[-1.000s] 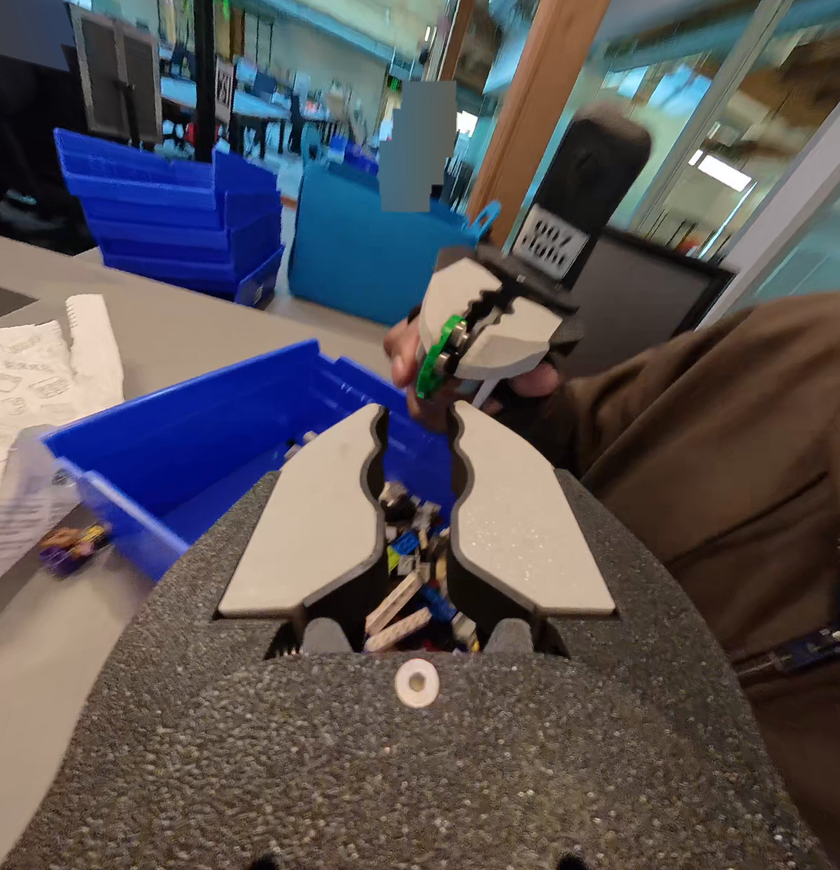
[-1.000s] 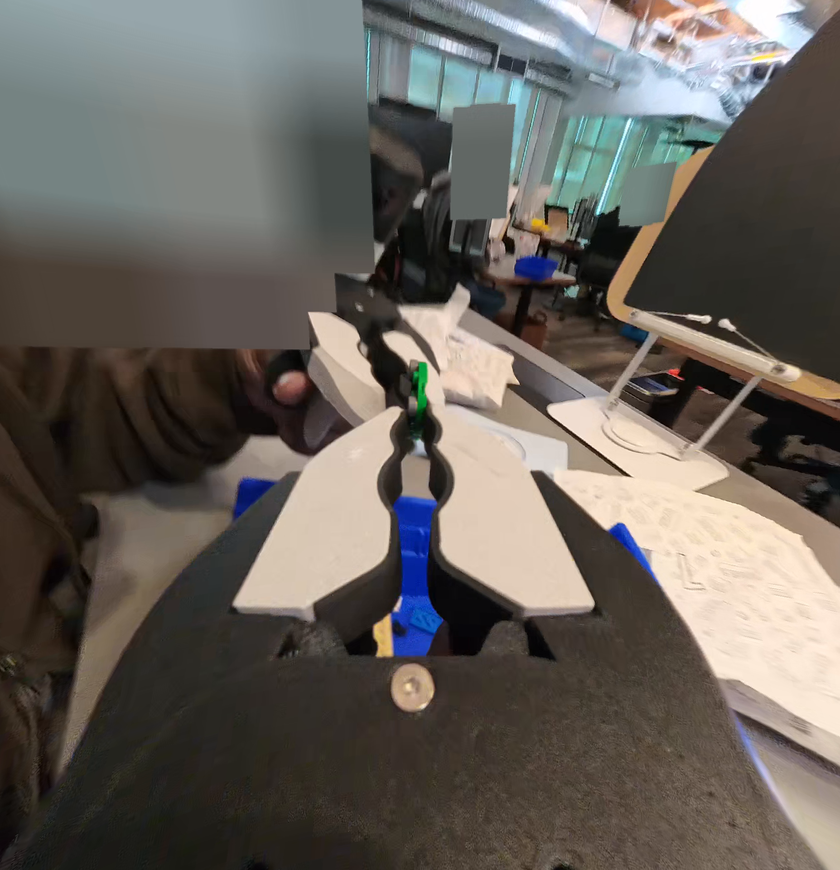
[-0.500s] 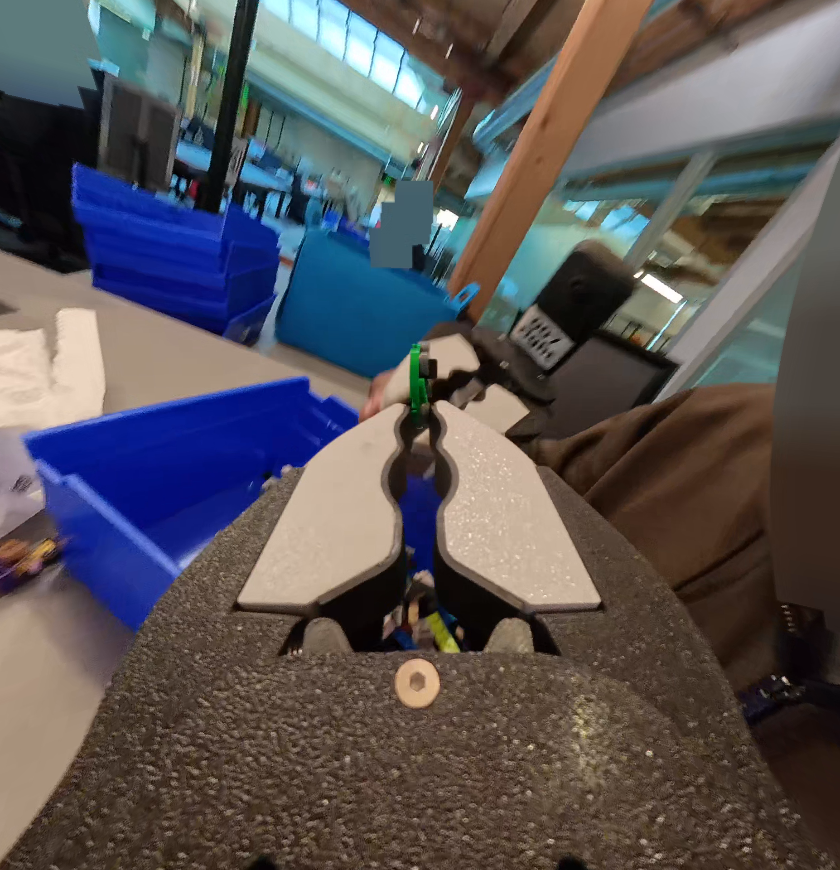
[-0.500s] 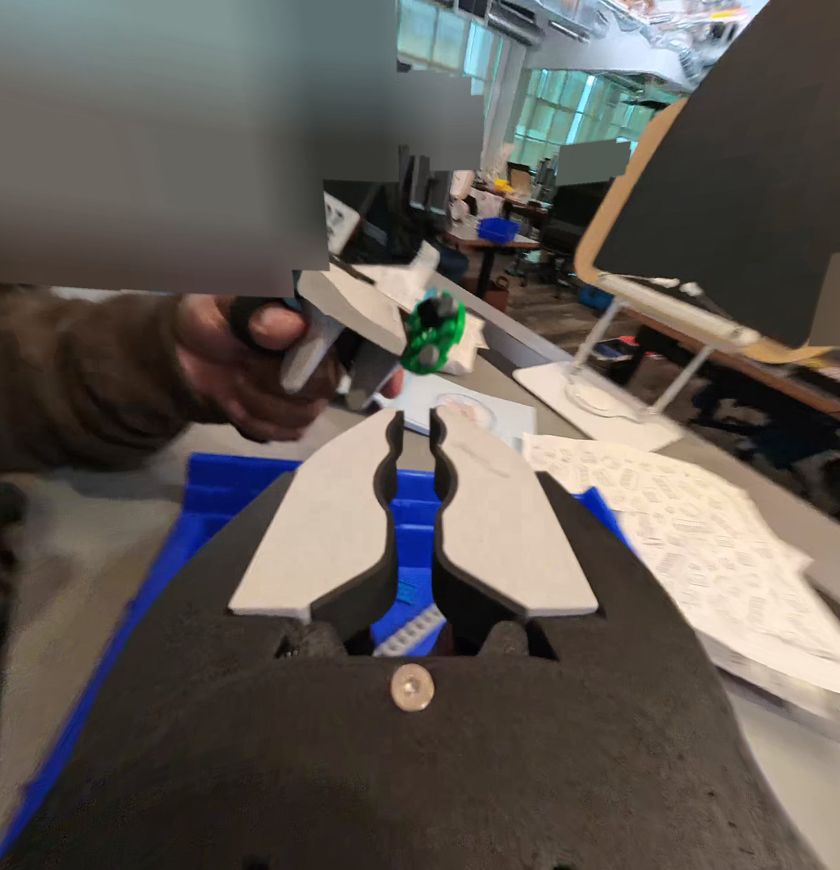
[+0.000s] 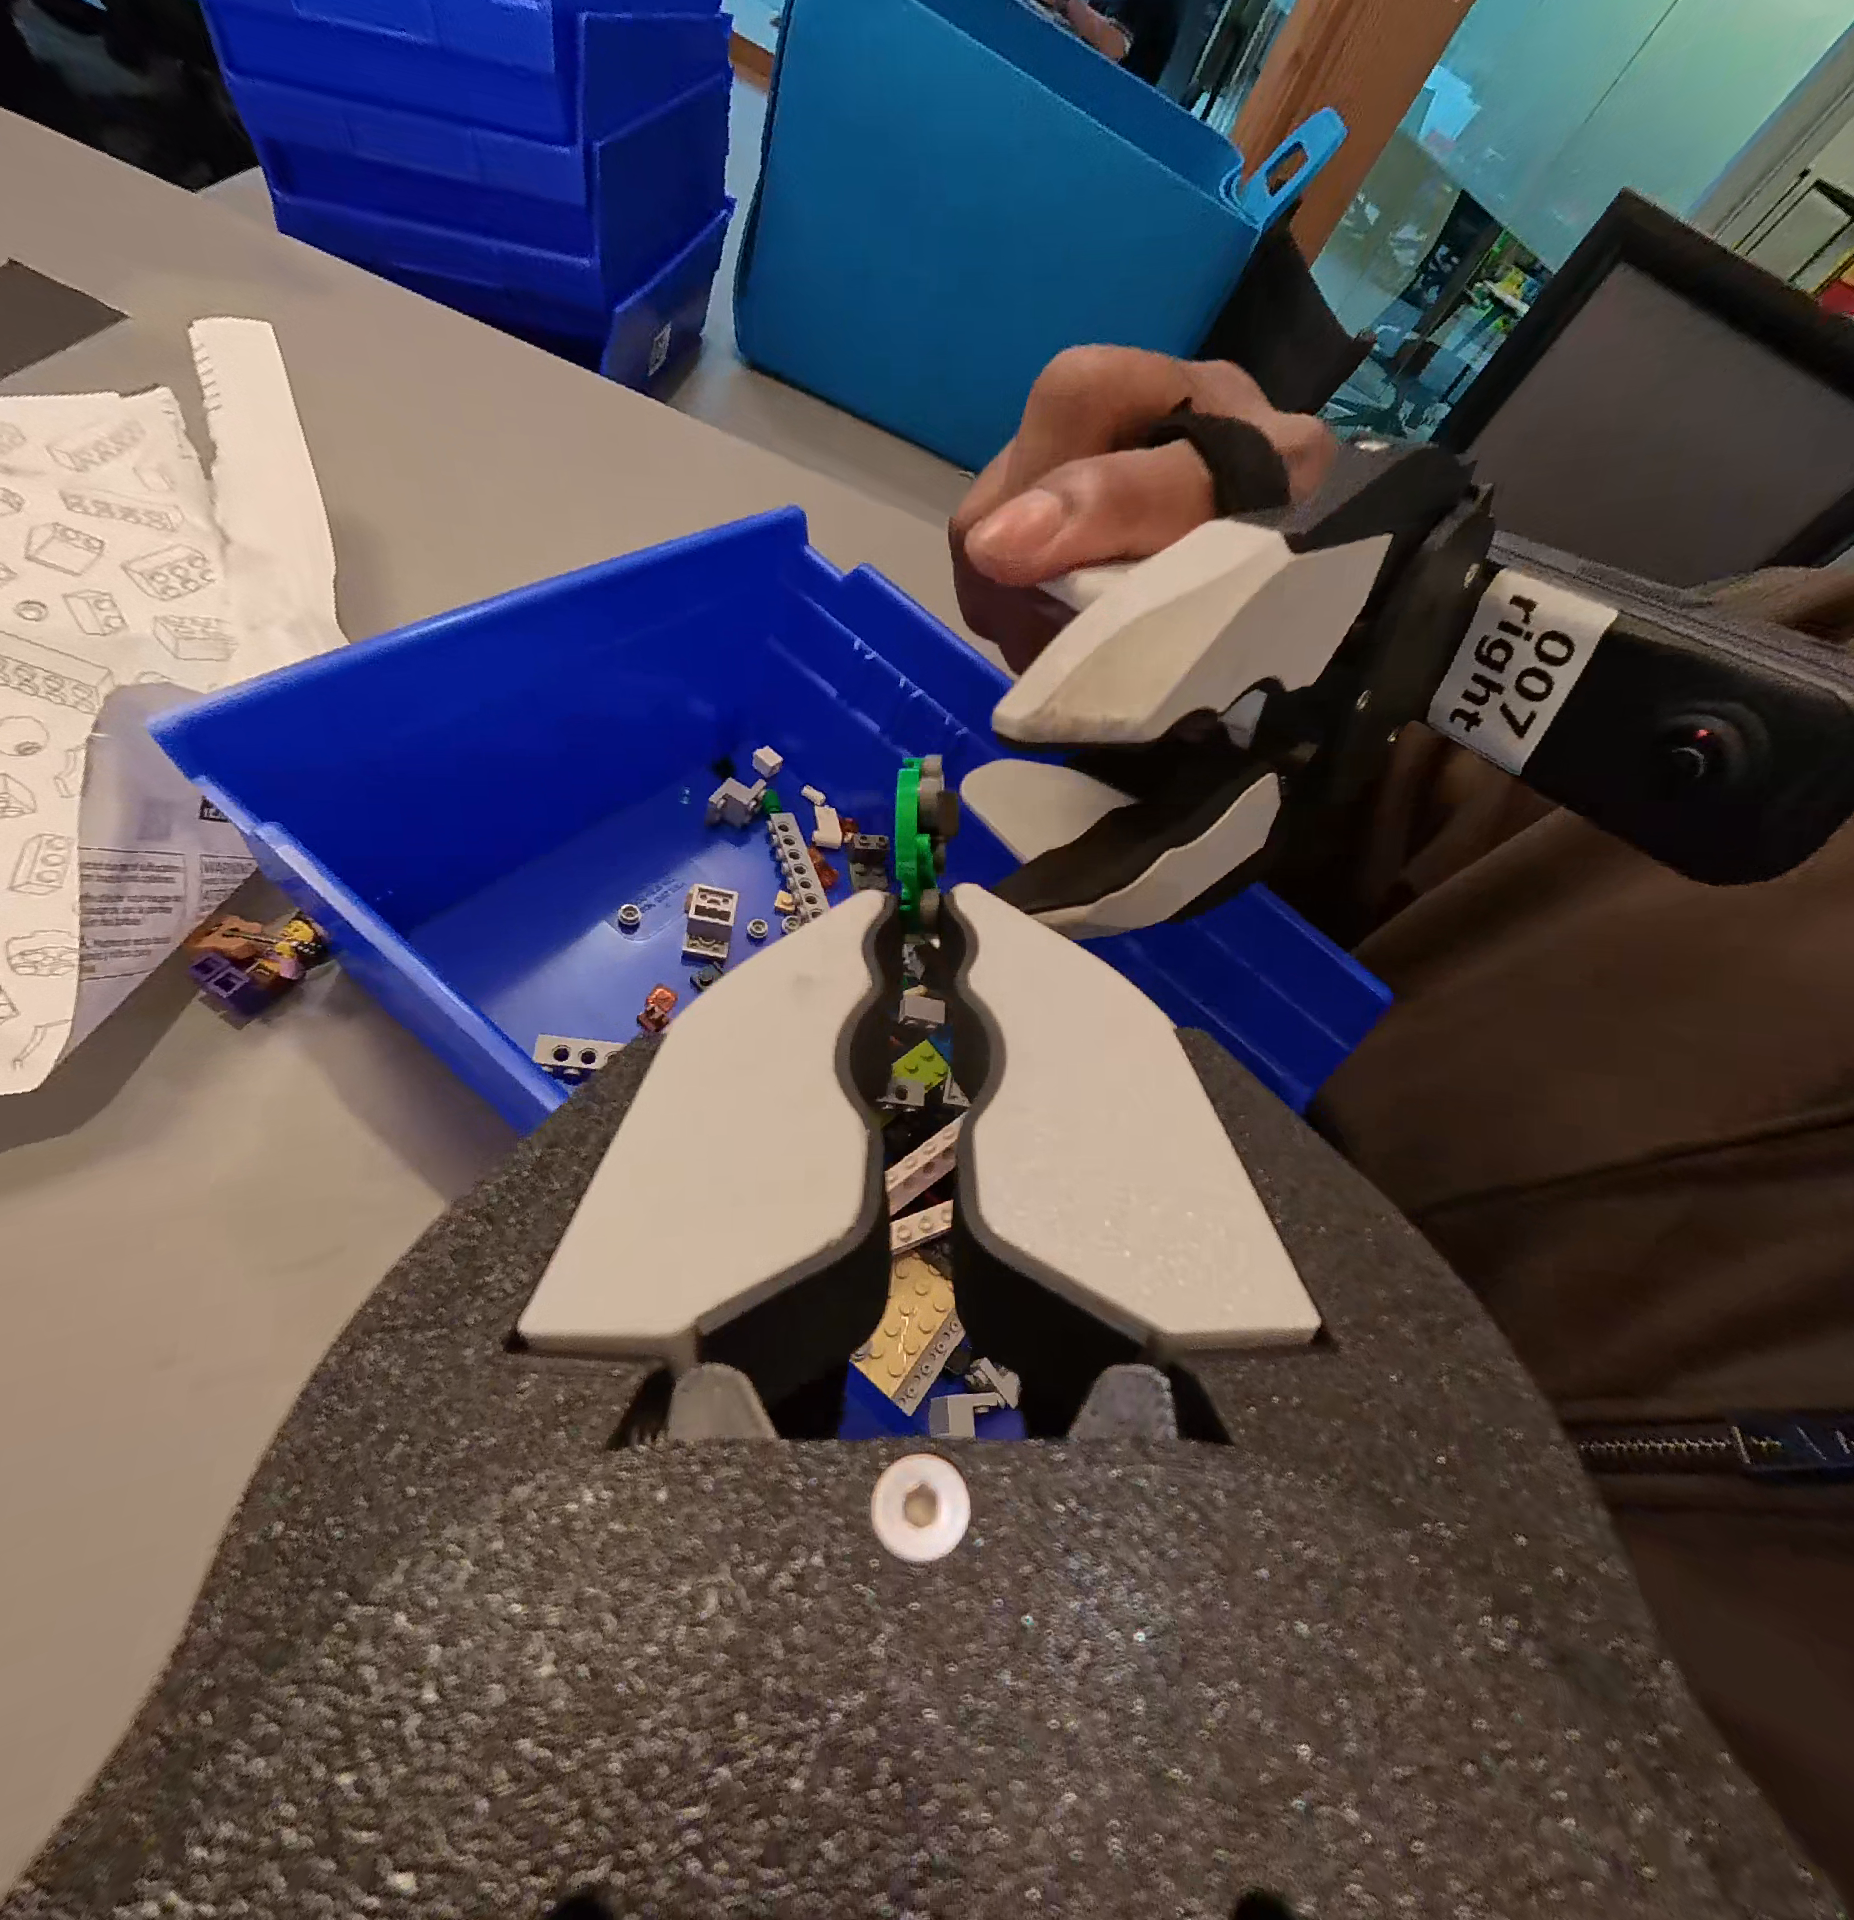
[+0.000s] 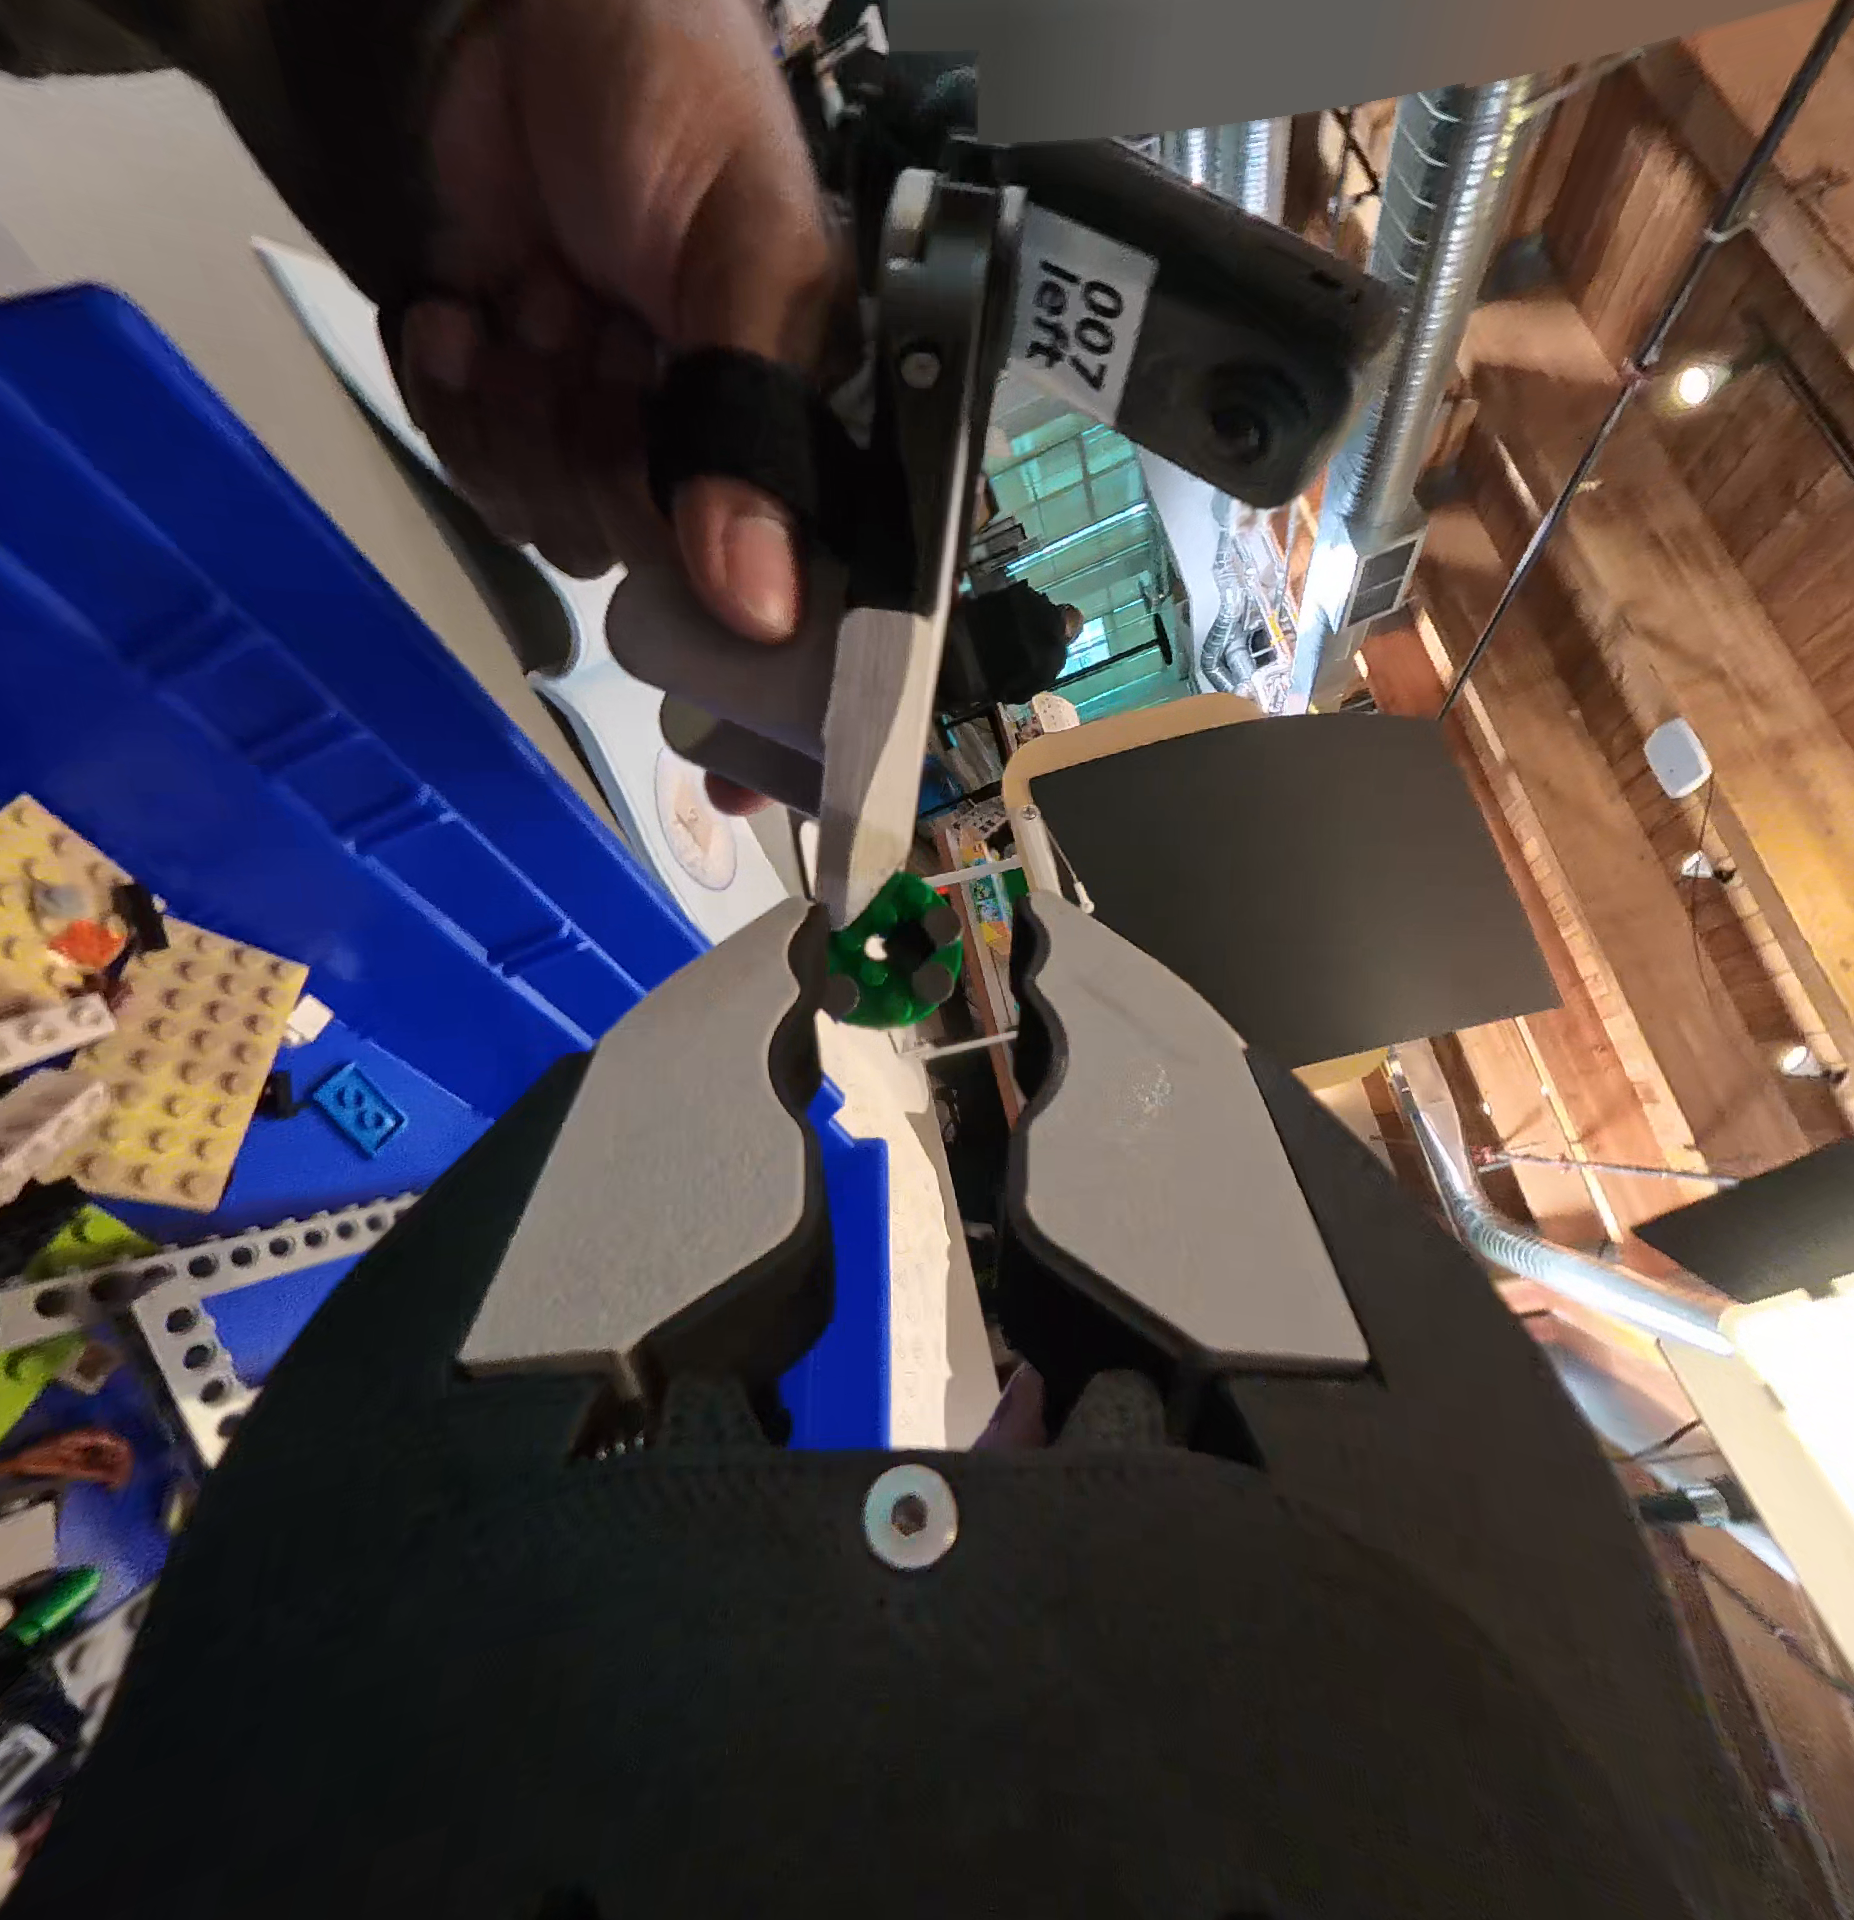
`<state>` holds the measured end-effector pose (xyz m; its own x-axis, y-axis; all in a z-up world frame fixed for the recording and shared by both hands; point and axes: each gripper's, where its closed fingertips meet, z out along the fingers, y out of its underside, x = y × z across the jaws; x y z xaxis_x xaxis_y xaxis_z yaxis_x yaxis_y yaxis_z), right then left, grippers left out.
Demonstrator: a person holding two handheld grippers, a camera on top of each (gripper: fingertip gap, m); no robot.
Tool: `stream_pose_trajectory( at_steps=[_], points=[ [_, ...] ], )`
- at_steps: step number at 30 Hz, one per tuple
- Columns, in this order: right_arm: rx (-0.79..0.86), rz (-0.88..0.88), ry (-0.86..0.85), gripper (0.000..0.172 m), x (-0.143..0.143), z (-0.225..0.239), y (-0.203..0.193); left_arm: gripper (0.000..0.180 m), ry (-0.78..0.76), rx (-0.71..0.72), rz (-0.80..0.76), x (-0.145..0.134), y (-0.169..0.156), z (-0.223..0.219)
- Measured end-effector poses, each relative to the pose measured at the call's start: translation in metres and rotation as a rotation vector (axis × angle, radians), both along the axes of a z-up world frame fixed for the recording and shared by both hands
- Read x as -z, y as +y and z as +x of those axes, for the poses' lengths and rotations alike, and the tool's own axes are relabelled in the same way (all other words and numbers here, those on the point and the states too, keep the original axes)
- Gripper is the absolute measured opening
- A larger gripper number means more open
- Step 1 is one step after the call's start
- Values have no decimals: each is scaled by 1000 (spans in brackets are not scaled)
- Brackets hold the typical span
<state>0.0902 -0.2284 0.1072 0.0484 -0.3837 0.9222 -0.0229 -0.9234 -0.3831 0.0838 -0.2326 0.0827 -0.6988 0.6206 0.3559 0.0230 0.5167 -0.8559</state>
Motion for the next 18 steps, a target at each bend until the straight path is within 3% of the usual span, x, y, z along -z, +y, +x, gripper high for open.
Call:
stream_pose_trajectory(
  at_steps=[8,18],
  points=[
    [-9,-91,104,32,18,0,0,6,37,42,24,2,4,-3],
    [28,-75,52,26,26,3,-4,6,18,27,24,9,-1,-2]
  ],
)
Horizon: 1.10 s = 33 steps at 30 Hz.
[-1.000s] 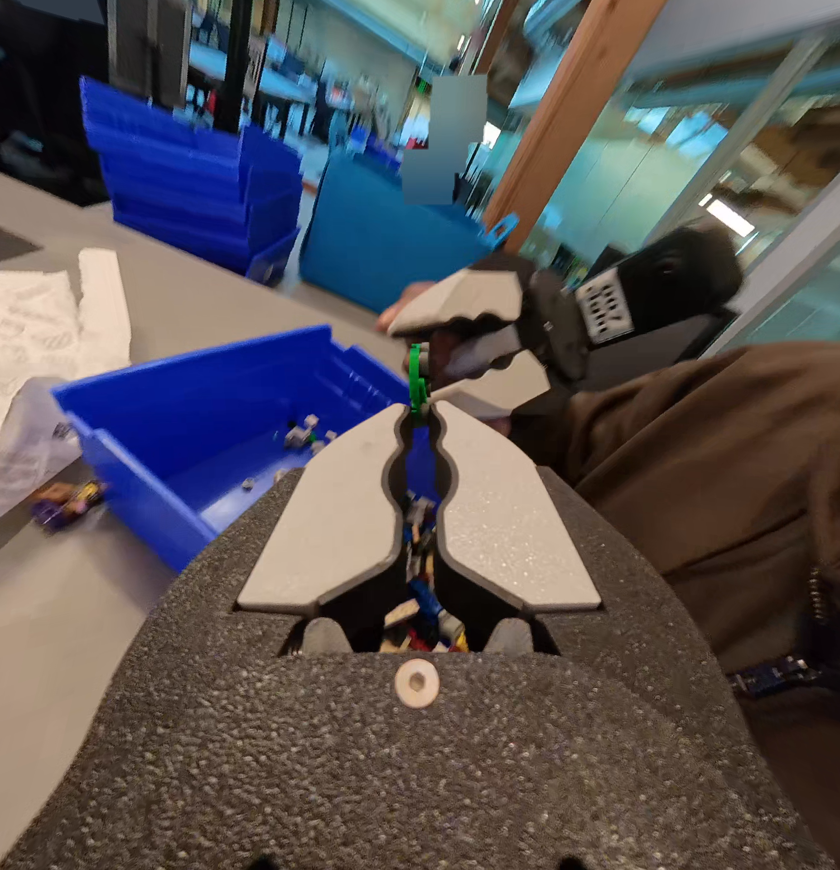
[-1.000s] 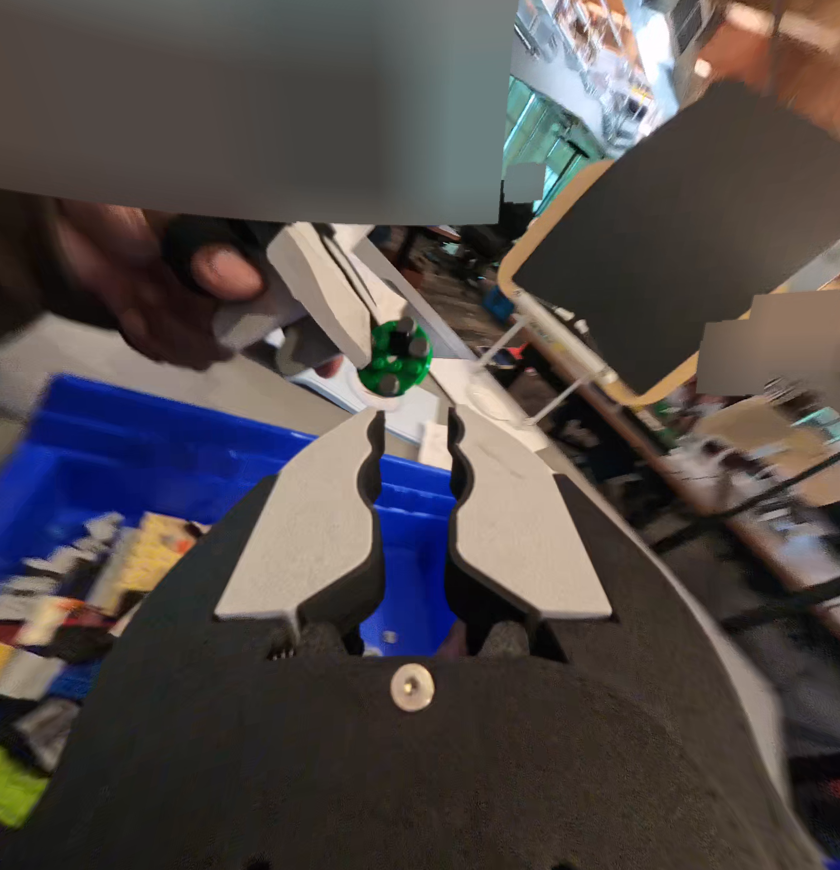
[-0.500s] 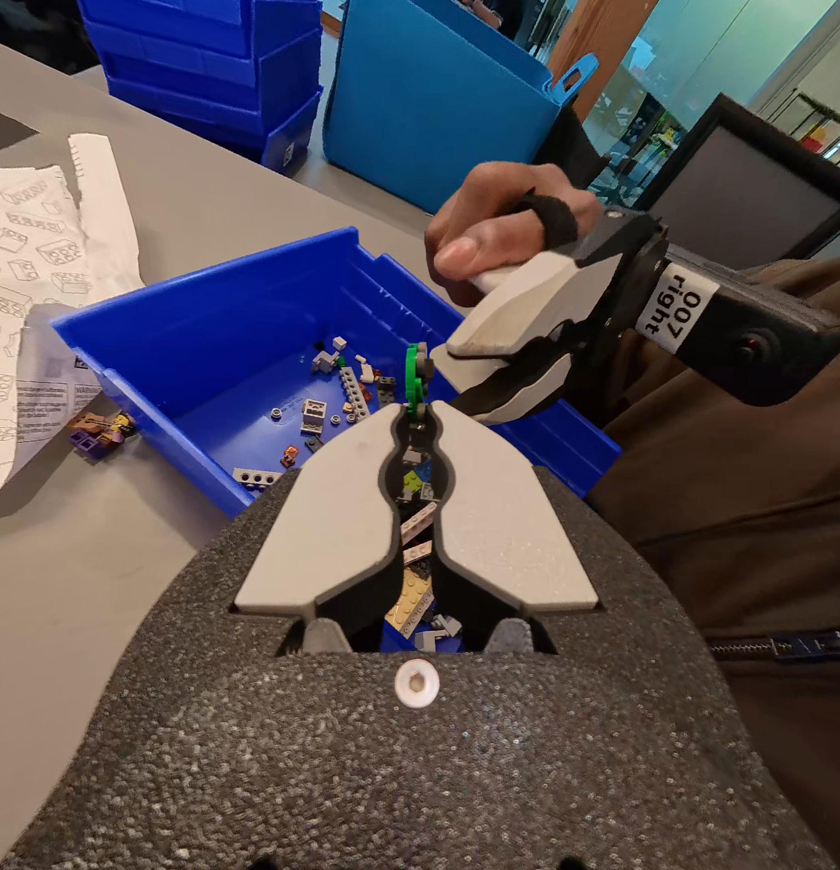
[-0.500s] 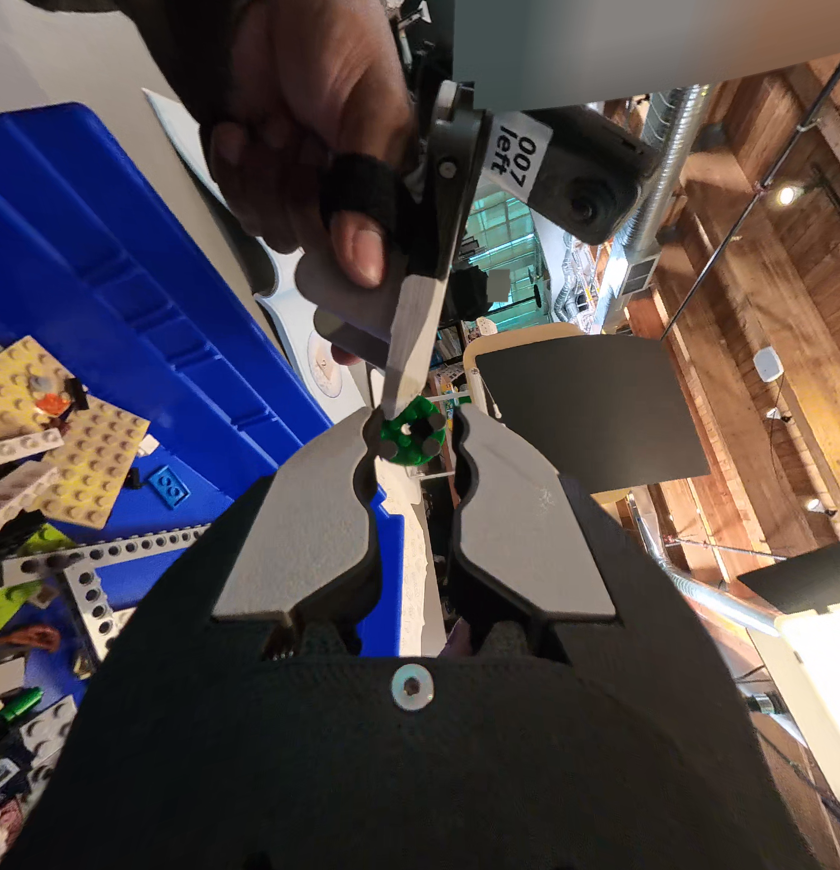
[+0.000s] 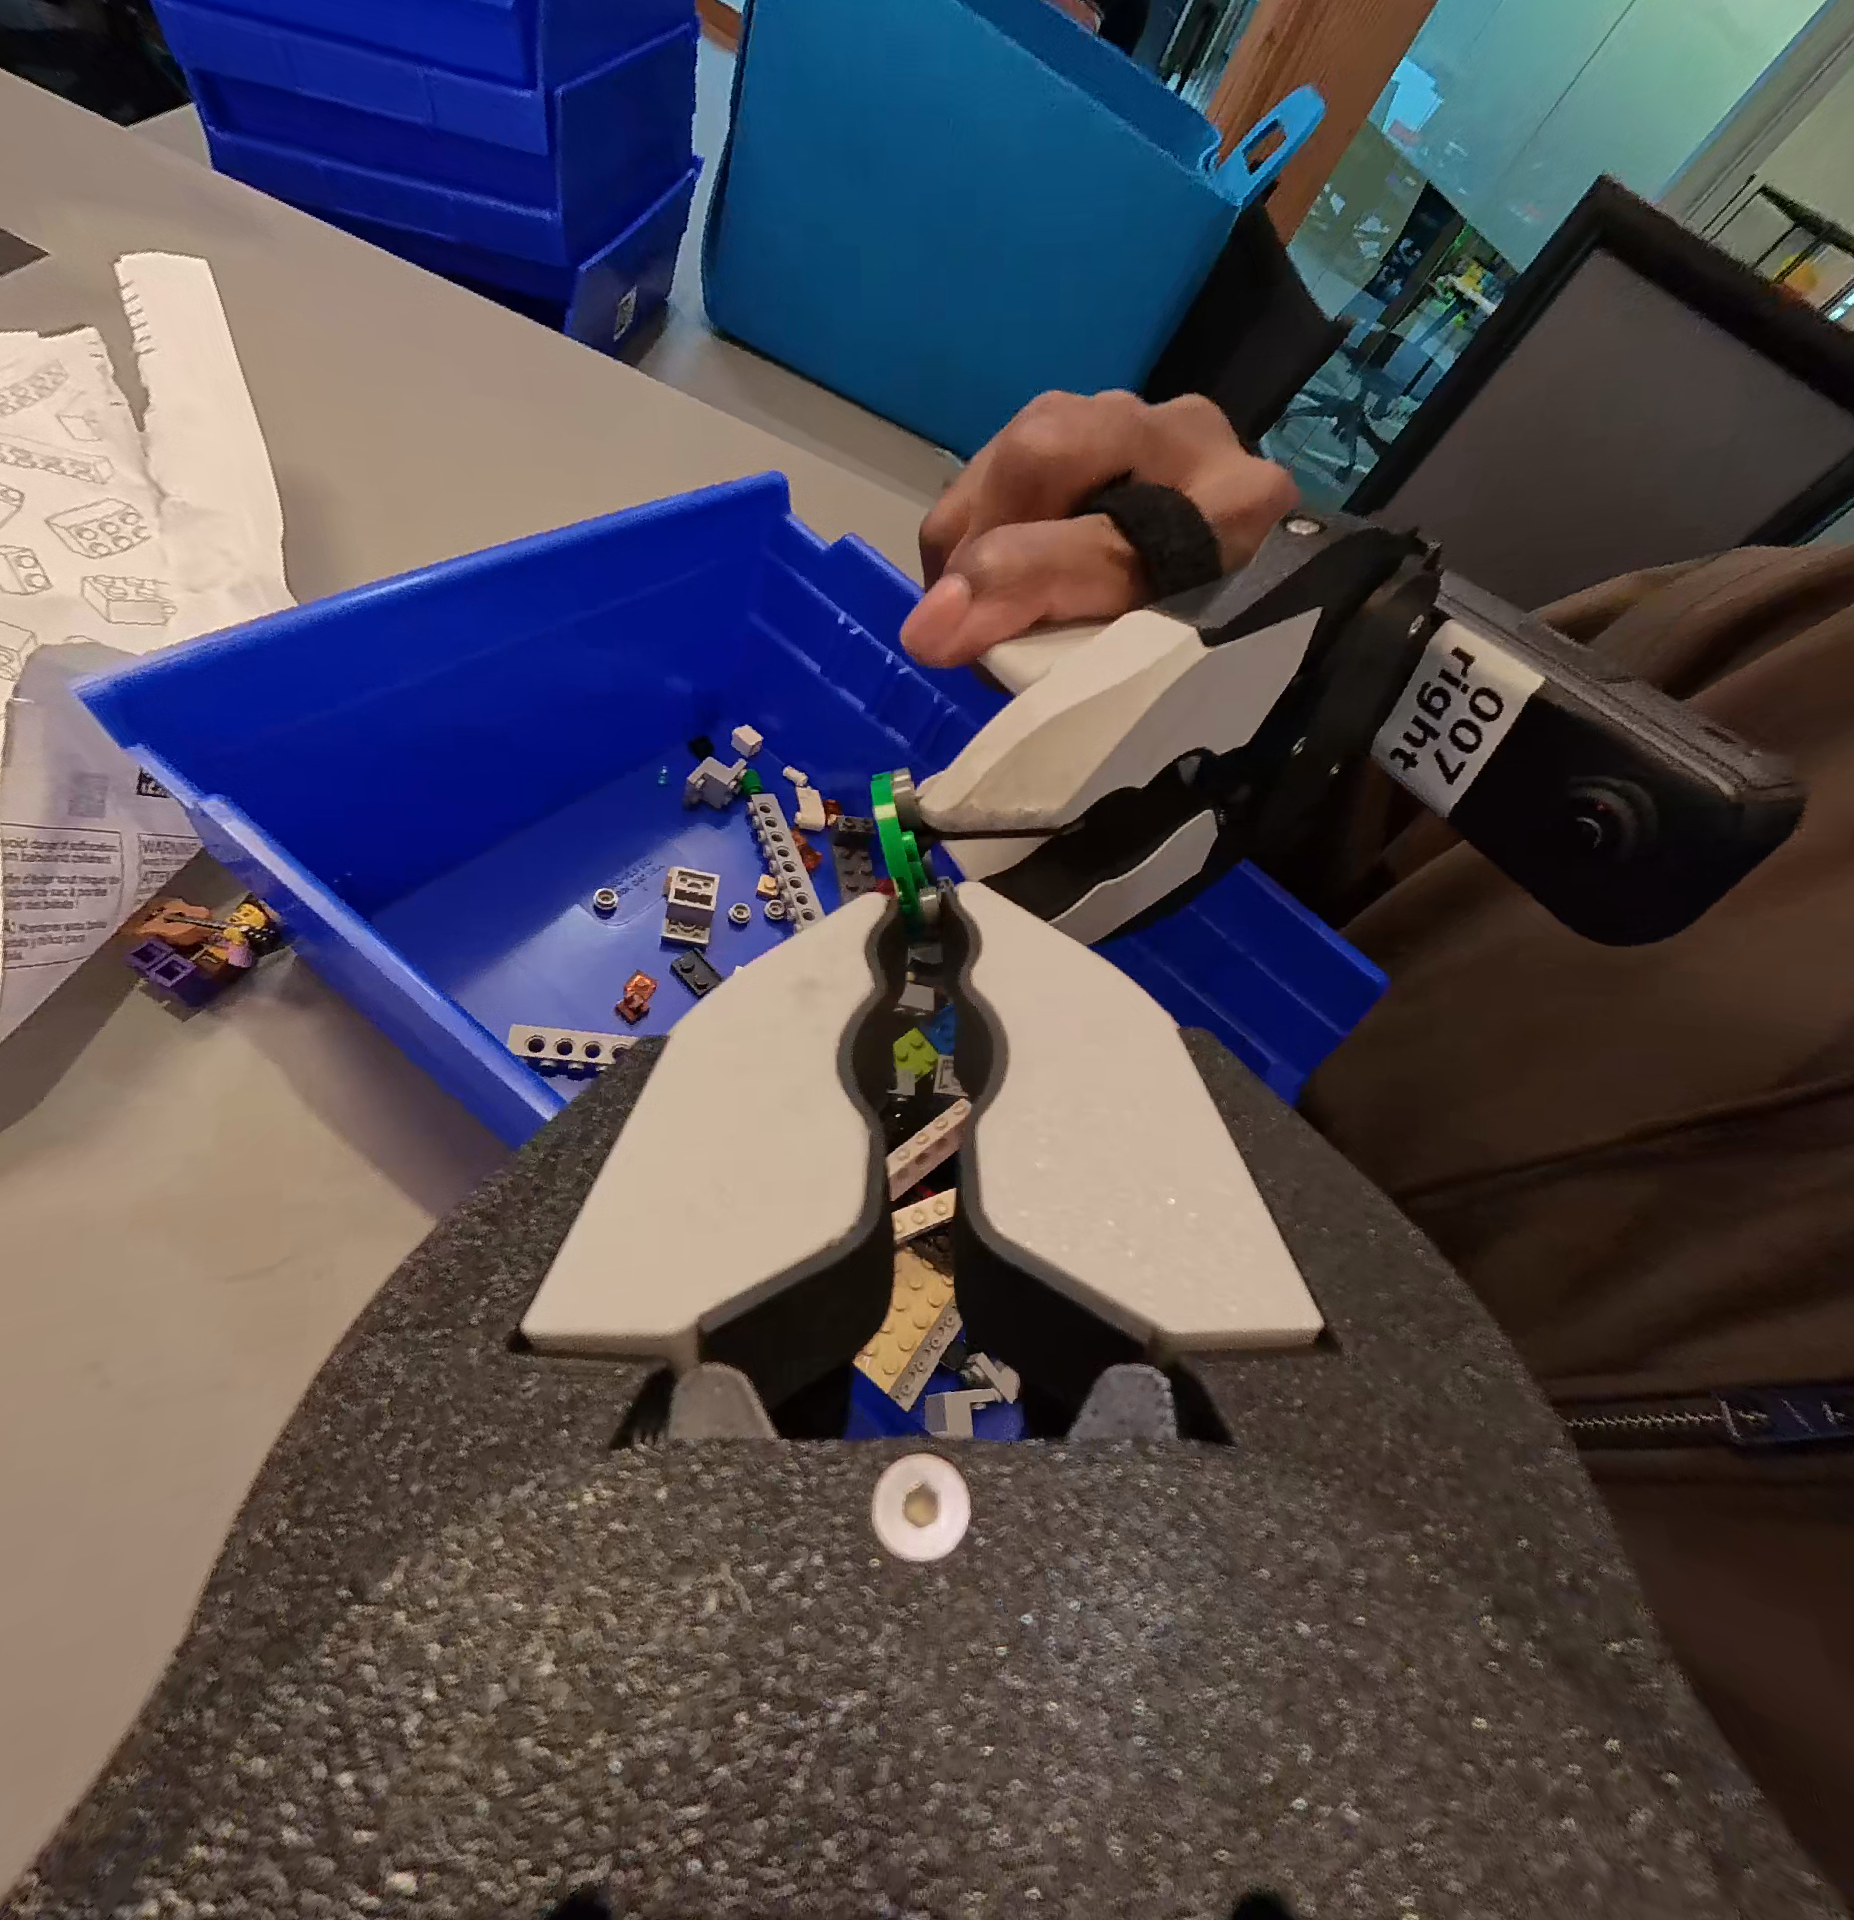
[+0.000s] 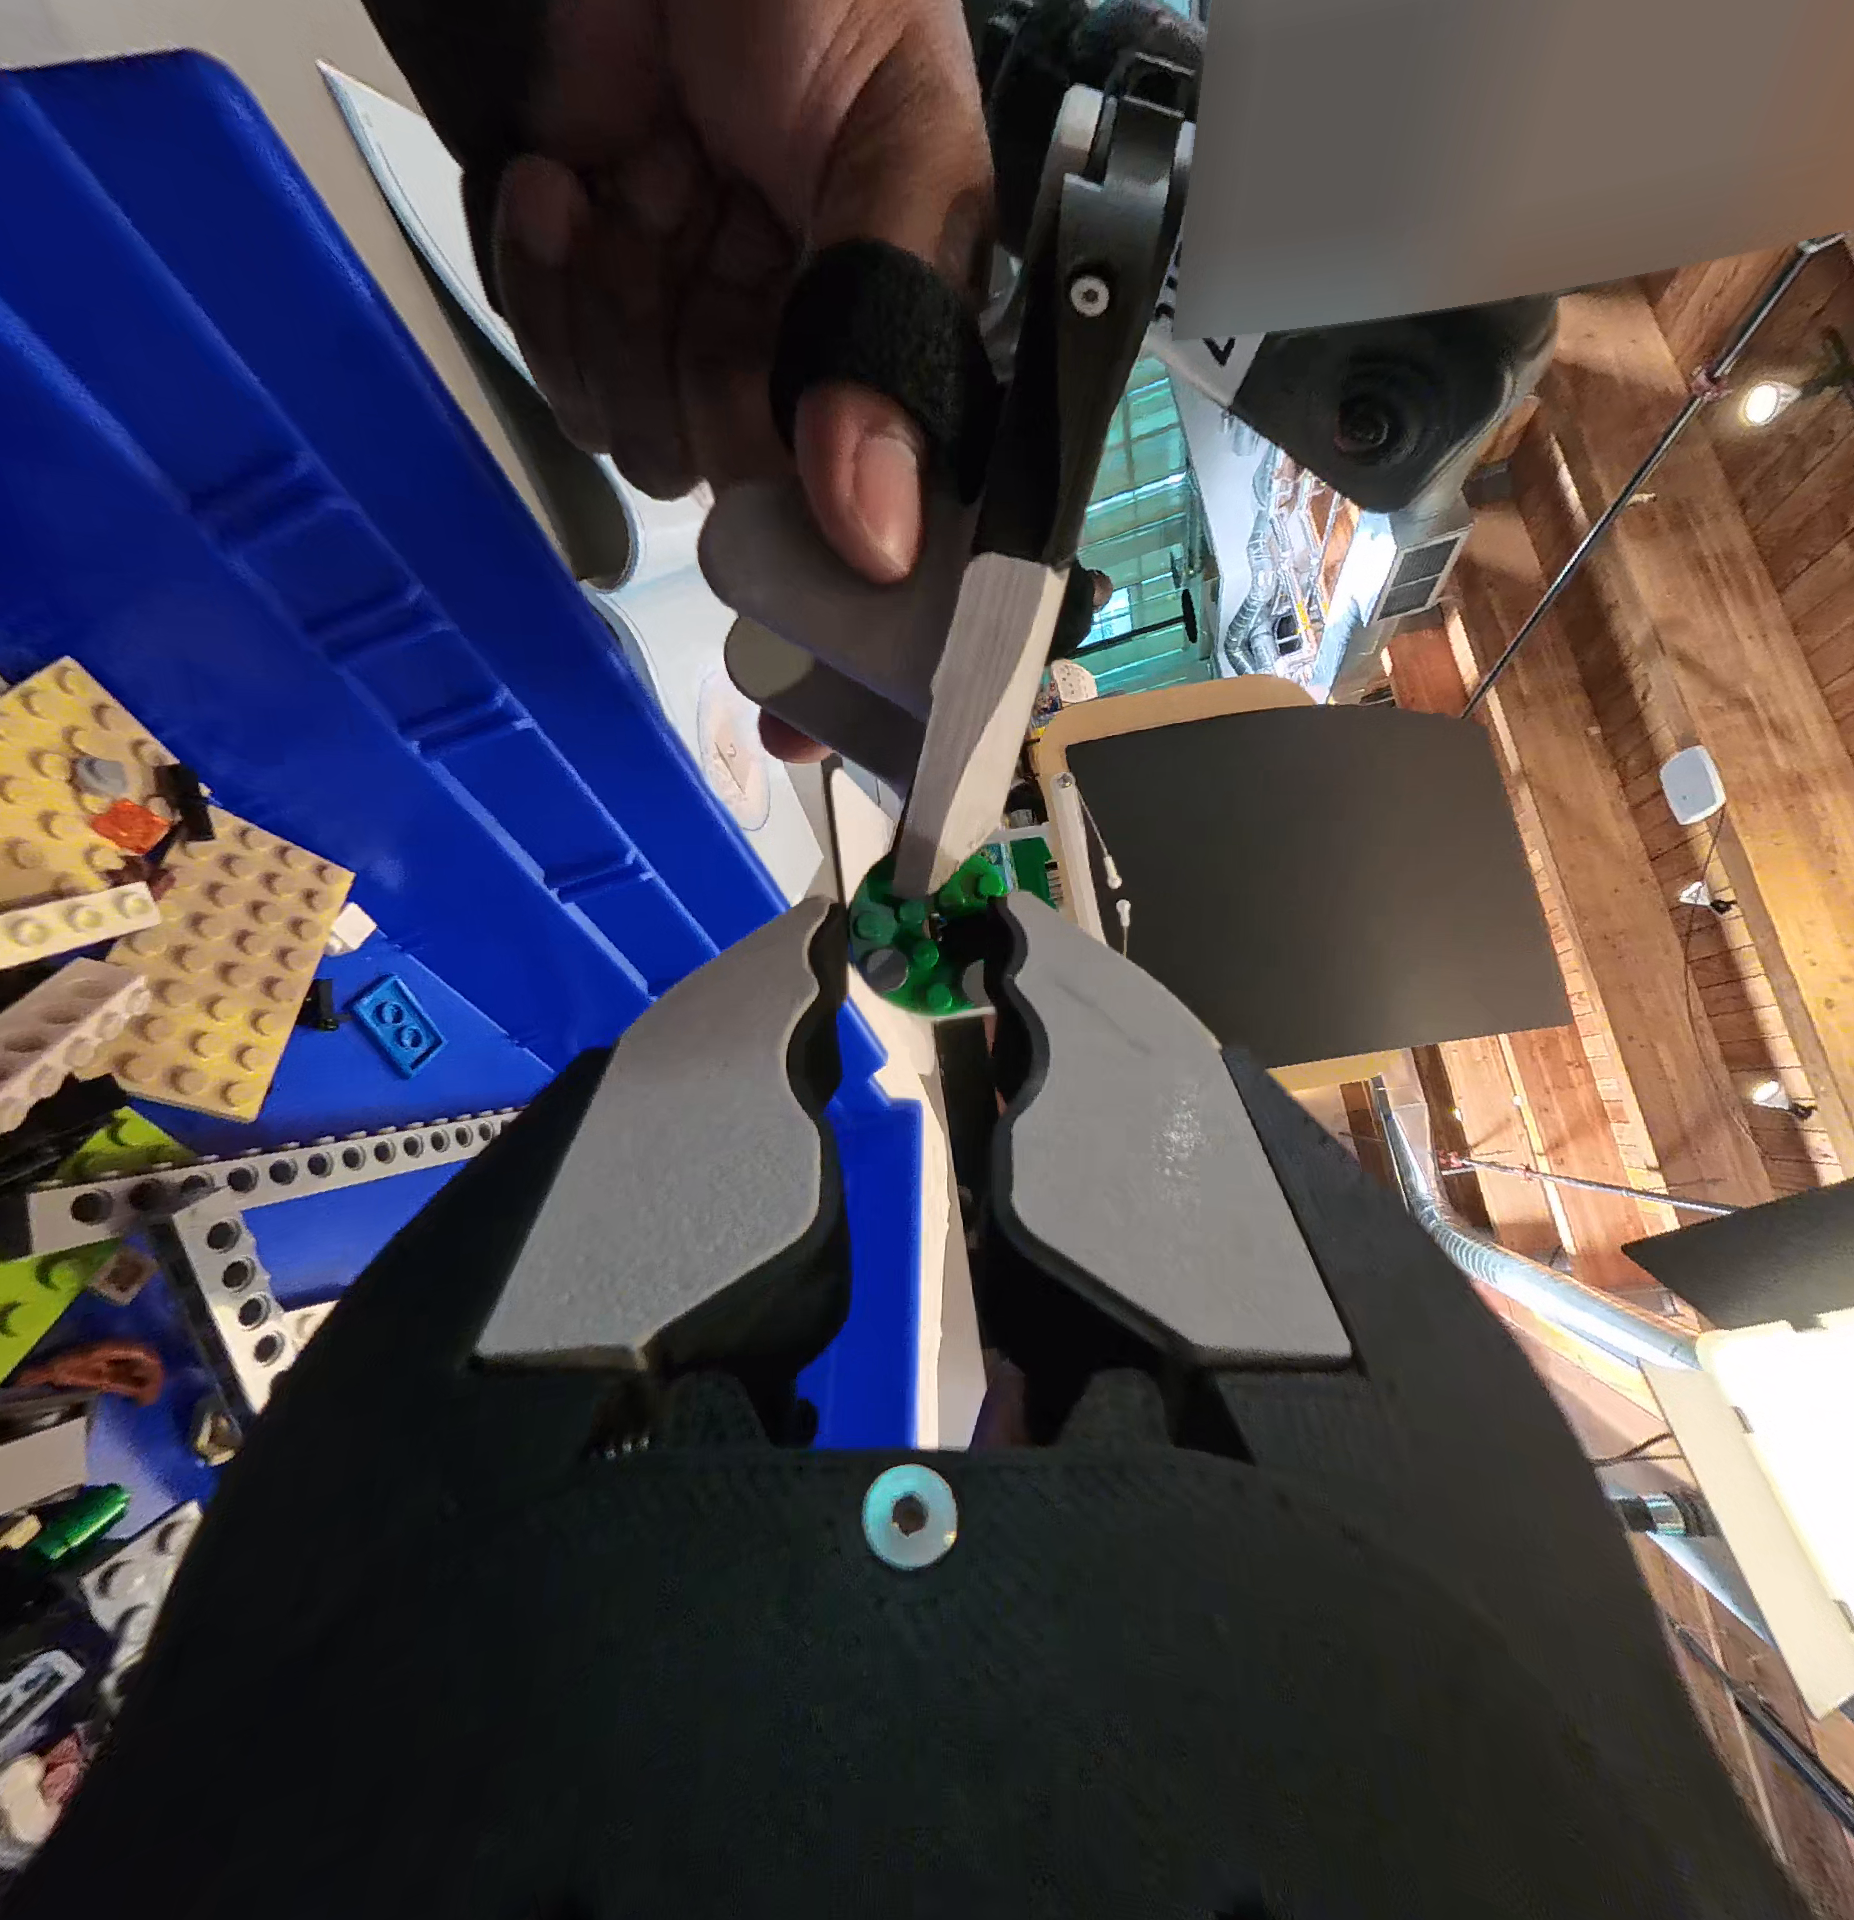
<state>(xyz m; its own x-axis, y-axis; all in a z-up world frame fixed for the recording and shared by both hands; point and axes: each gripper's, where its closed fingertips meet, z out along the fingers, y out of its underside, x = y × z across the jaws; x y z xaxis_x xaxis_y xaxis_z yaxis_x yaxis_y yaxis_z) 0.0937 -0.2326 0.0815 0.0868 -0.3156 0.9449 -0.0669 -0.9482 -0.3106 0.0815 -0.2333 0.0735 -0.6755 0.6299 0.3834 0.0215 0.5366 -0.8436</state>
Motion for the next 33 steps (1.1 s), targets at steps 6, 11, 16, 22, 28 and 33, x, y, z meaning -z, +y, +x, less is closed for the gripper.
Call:
stream_pose_trajectory(
  at_steps=[6,11,16,22,28,33],
  points=[
    [27,-30,23,25,12,-1,-6,6,-62,-12,10,12,-6,-1],
    [43,-54,48,24,18,-3,-9,6,-88,-12,13,18,-9,-3],
    [49,-73,74,24,23,-6,-10,6,-117,-24,13,24,-12,-4],
    [41,-46,64,0,21,-10,-8,6,-148,-94,7,31,-21,11],
    [103,-19,65,21,21,-6,-21,6,-98,-88,13,28,-20,10],
    [100,-51,60,30,21,-4,-18,5,-76,-85,8,24,-19,8]
  ],
)
